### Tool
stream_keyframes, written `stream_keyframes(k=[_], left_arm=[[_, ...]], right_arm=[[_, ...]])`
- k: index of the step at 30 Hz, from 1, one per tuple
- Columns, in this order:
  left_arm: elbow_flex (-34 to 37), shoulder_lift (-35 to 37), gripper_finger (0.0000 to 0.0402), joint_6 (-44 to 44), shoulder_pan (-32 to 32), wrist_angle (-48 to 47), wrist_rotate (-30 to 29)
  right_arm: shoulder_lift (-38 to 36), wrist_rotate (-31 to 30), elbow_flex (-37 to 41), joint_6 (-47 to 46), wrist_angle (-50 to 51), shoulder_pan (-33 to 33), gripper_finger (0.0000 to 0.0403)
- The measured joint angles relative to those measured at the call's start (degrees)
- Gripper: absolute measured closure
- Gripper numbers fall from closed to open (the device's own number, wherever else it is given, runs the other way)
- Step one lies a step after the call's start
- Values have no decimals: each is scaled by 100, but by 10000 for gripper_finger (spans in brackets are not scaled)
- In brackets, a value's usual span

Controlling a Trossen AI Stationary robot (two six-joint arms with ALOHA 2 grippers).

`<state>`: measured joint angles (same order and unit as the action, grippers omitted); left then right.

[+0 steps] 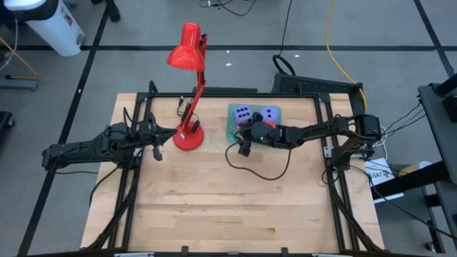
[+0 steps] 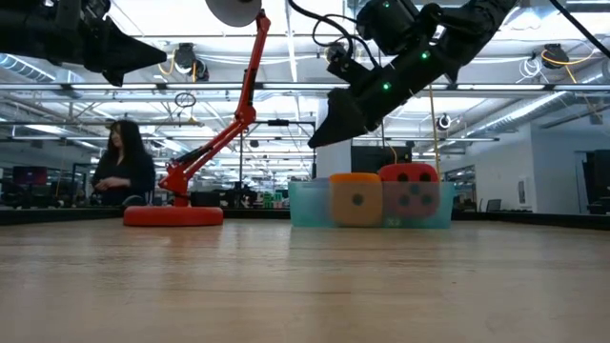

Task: Pick & Place Dice
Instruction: Put the small red dice into the green bin

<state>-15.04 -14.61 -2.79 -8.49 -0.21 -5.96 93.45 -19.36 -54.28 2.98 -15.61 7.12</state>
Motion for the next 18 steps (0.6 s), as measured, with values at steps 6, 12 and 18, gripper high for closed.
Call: stream_keyframes(k=[6,12,18], left_arm=[[-1,-35,376,238,0,82,101],[-5,-1025,384,570,2,748,93],[-3,-2923,398,467,0,2376,38]], right_arm=[[0,-8,0,142,-106,2,193],[0,36,0,564,-164,-1,178],[0,501,0,985,-245,-3,151]])
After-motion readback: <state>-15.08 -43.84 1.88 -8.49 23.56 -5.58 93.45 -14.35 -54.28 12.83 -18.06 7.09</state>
